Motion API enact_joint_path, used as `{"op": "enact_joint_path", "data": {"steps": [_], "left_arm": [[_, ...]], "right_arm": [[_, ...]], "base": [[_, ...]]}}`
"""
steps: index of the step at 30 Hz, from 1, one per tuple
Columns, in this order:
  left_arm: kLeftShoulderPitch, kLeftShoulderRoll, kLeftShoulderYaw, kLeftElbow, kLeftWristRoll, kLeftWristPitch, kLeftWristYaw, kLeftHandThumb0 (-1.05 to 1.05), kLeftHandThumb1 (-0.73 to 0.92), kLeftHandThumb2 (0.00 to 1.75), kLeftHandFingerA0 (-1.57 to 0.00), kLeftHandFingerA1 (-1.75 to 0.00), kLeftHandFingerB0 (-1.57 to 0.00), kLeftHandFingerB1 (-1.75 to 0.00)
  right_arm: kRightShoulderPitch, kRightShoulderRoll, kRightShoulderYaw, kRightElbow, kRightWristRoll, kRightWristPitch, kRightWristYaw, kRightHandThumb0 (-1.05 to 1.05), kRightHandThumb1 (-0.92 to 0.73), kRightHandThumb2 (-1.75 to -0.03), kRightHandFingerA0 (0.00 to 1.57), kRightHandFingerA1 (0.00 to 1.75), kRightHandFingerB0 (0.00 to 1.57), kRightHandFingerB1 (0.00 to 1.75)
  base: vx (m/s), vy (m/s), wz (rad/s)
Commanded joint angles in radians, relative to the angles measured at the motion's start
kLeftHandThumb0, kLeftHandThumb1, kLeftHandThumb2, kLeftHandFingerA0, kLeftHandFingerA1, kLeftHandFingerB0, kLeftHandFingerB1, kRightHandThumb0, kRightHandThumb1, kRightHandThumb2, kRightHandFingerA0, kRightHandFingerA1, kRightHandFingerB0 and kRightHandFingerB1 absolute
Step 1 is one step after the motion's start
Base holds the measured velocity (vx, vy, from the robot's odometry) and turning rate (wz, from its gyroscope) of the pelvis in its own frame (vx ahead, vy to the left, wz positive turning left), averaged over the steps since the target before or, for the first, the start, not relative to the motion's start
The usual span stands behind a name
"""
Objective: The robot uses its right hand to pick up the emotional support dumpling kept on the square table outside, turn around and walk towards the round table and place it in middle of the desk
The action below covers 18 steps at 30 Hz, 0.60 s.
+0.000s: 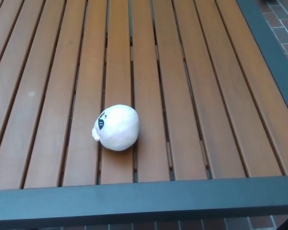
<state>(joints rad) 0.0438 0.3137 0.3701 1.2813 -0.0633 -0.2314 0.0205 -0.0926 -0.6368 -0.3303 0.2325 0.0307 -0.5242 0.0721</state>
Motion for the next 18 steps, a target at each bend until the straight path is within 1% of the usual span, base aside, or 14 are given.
{"op": "enact_joint_path", "data": {"steps": [1,2,3,4,5,6,7,8,10,11,13,14,15,18], "left_arm": [[0.008,0.009,0.024,-0.004,-0.033,-0.090,-0.018,-0.10,0.44,1.01,-1.05,-1.10,-0.90,-0.87],[0.007,0.009,0.024,-0.004,-0.033,-0.089,-0.018,-0.10,0.44,1.01,-1.05,-1.10,-0.90,-0.87],[0.006,0.011,0.020,-0.004,-0.029,-0.087,-0.015,-0.08,0.47,1.01,-1.01,-1.15,-0.91,-0.81],[0.006,0.014,0.017,-0.003,-0.025,-0.084,-0.012,-0.08,0.48,0.99,-0.97,-1.15,-0.88,-0.80],[0.006,0.016,0.013,-0.003,-0.021,-0.082,-0.009,-0.08,0.48,0.99,-0.97,-1.15,-0.88,-0.80],[0.008,0.017,0.010,-0.004,-0.017,-0.084,-0.005,-0.10,0.47,1.02,-0.99,-1.10,-0.87,-0.83],[0.010,0.017,0.008,-0.006,-0.014,-0.086,-0.001,-0.10,0.47,1.02,-0.99,-1.10,-0.87,-0.83],[0.011,0.018,0.005,-0.006,-0.011,-0.086,0.000,-0.11,0.51,0.93,-0.94,-1.11,-0.87,-0.78],[0.012,0.019,0.003,-0.006,-0.009,-0.085,0.000,-0.11,0.51,0.93,-0.94,-1.11,-0.87,-0.78],[0.014,0.016,0.003,-0.002,-0.009,-0.085,-0.005,-0.08,0.46,0.94,-0.99,-1.10,-0.92,-0.81],[0.016,0.011,0.004,0.003,-0.010,-0.085,-0.011,-0.08,0.46,0.94,-0.99,-1.10,-0.92,-0.81],[0.016,0.011,0.004,0.003,-0.010,-0.085,-0.011,-0.08,0.46,0.94,-0.99,-1.10,-0.92,-0.81],[0.017,0.011,0.001,0.004,-0.007,-0.088,-0.012,-0.09,0.43,1.00,-0.99,-1.07,-0.90,-0.85],[0.017,0.008,0.001,0.000,-0.008,-0.096,-0.018,-0.09,0.44,1.02,-0.98,-1.08,-0.90,-0.87]], "right_arm": [[-0.423,0.050,0.420,-0.357,-0.098,0.558,0.327,-1.05,-0.63,-1.03,0.00,0.07,0.00,0.01],[-0.424,0.048,0.422,-0.359,-0.096,0.563,0.326,-1.05,-0.63,-1.03,0.00,0.07,0.00,0.01],[-0.451,0.073,0.455,-0.350,-0.125,0.574,0.336,-1.05,-0.63,-1.04,0.00,0.07,0.00,0.04],[-0.483,0.105,0.497,-0.334,-0.150,0.587,0.352,-1.05,-0.64,-1.04,0.00,0.07,0.00,0.04],[-0.520,0.139,0.546,-0.319,-0.174,0.607,0.370,-1.05,-0.64,-1.04,0.00,0.07,0.00,0.04],[-0.531,0.147,0.561,-0.313,-0.179,0.617,0.375,-1.05,-0.64,-1.04,0.00,0.04,0.00,0.03],[-0.537,0.151,0.570,-0.311,-0.182,0.624,0.377,-1.05,-0.64,-1.04,0.00,0.04,0.00,0.03],[-0.556,0.167,0.592,-0.290,-0.191,0.626,0.387,-1.05,-0.65,-1.05,0.00,0.04,0.00,0.01],[-0.580,0.184,0.620,-0.268,-0.199,0.631,0.397,-1.05,-0.65,-1.05,0.00,0.04,0.00,0.01],[-0.611,0.219,0.662,-0.217,-0.216,0.641,0.414,-1.05,-0.65,-1.05,0.00,0.01,0.00,0.04],[-0.651,0.266,0.719,-0.148,-0.238,0.657,0.436,-1.05,-0.65,-1.05,0.00,0.01,0.00,0.04],[-0.652,0.263,0.723,-0.151,-0.236,0.662,0.436,-1.05,-0.65,-1.05,0.00,0.01,0.00,0.04],[-0.664,0.276,0.739,-0.129,-0.244,0.666,0.440,-1.05,-0.64,-1.04,0.00,0.00,0.00,0.04],[-0.711,0.321,0.796,-0.049,-0.267,0.684,0.448,-1.03,-0.63,-1.03,0.00,0.01,0.00,0.07]], "base": [[0.00,0.000,0.00],[-0.02,-0.003,0.09],[0.00,0.000,0.00],[0.00,0.000,0.00],[0.00,0.000,0.00],[0.00,0.000,0.00],[0.00,0.000,0.00],[0.00,0.000,0.00],[0.00,0.000,0.00],[0.00,0.000,0.00],[0.00,0.000,0.00],[0.00,0.000,0.00],[0.00,0.000,0.00],[0.00,0.000,0.00]]}}
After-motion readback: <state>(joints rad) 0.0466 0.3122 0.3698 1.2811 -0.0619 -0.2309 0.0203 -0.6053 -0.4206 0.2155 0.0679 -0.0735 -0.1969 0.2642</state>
